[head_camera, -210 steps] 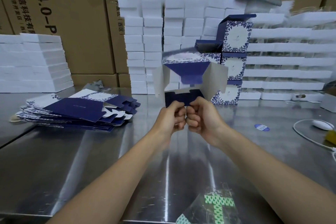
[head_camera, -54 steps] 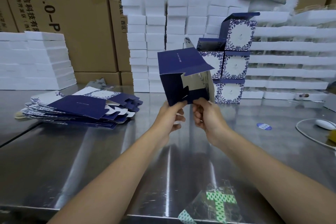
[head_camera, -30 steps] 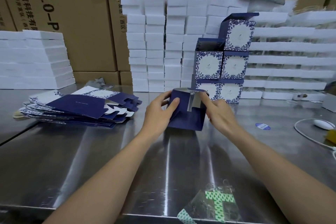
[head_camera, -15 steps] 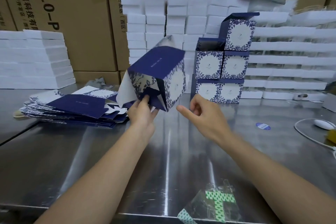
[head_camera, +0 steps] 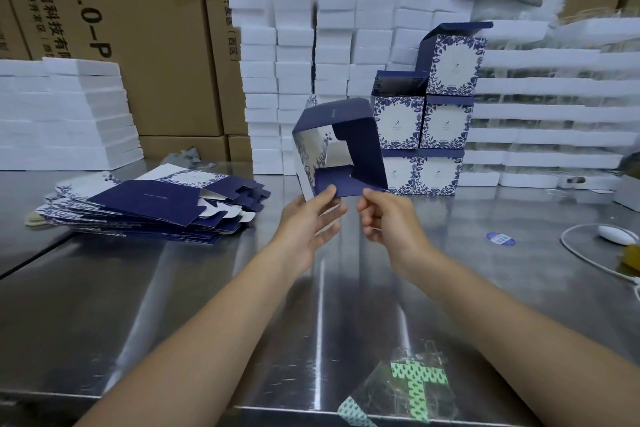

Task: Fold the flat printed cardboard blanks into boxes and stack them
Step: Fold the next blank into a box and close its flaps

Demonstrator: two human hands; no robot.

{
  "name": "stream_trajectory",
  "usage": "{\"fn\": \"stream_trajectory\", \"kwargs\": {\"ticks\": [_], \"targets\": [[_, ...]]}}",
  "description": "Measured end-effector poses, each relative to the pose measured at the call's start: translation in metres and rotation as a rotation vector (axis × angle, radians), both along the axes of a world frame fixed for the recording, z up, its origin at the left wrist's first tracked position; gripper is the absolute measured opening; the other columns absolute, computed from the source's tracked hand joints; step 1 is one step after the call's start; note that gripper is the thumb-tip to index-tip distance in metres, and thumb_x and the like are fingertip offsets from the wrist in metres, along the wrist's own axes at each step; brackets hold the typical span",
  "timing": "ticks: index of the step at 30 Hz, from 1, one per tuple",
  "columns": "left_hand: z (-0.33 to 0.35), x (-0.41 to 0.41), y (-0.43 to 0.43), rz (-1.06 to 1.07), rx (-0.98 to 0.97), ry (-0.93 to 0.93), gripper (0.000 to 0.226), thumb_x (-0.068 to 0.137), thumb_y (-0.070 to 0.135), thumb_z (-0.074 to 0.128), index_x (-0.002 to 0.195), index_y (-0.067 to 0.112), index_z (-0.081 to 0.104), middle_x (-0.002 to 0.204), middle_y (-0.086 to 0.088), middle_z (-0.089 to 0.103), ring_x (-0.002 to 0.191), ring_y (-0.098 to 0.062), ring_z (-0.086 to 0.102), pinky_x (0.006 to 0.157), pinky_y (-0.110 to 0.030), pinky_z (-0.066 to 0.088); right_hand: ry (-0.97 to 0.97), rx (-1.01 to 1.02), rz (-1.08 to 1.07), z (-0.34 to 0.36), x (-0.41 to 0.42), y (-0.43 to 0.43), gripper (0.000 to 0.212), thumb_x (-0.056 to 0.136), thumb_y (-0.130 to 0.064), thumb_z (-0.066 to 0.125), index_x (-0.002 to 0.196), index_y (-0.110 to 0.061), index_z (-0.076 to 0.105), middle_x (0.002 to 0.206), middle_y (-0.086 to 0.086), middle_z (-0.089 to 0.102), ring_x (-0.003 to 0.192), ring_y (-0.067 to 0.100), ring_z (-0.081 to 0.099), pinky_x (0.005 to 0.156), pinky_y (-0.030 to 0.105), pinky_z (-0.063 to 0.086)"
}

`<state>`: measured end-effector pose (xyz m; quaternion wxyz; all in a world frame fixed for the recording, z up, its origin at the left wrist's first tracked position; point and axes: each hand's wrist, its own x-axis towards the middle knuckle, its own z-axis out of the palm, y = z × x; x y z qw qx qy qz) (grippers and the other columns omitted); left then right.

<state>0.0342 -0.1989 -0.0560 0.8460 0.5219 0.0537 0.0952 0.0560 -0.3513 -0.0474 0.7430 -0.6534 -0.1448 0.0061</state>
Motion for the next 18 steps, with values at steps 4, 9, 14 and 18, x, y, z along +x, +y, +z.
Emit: {"fn": "stream_trajectory", "kwargs": {"ticks": [4,9,14,18], "targets": [[0.005,-0.005,-0.010,-0.006,0.234,0.006,0.030,0.095,0.048,0.074,0.084,0.021,0.066,0.070,0.007,0.065,0.071,-0.008,0.071,0.068,-0.027,0.047,0.036,0.080,0.073,0.002,-0.001,-0.003,0.037,0.105,-0.023,0.056,0.071,-0.014,0.066,0.054,0.000,0.053,0.046,0.011,0.048,0.049,0.020,0.039],[0.008,-0.012,-0.020,-0.039,0.354,-0.088,0.051,0.104,0.048,0.059,0.059,0.026,0.065,0.065,0.003,0.058,0.065,-0.010,0.058,0.072,-0.031,0.044,0.066,0.006,0.238,0.002,-0.005,0.000,0.042,0.102,-0.031,0.056,0.064,-0.020,0.066,0.061,0.003,0.055,0.052,0.013,0.048,0.052,0.021,0.041],[0.010,-0.016,-0.020,-0.063,0.452,-0.112,0.048,0.105,0.042,0.056,0.063,0.018,0.060,0.071,-0.011,0.062,0.070,-0.017,0.056,0.079,-0.036,0.043,0.048,-0.015,0.217,-0.001,-0.005,0.000,0.030,0.094,-0.033,0.062,0.067,-0.019,0.063,0.062,0.002,0.055,0.050,0.010,0.044,0.050,0.020,0.037],[0.010,-0.016,-0.023,-0.038,0.484,-0.086,0.043,0.104,0.046,0.057,0.074,0.015,0.061,0.070,-0.007,0.061,0.065,-0.011,0.056,0.073,-0.032,0.043,0.054,0.038,0.182,-0.001,-0.005,0.002,0.033,0.096,-0.025,0.059,0.064,-0.018,0.061,0.055,0.000,0.048,0.049,0.011,0.045,0.048,0.020,0.038]]}}
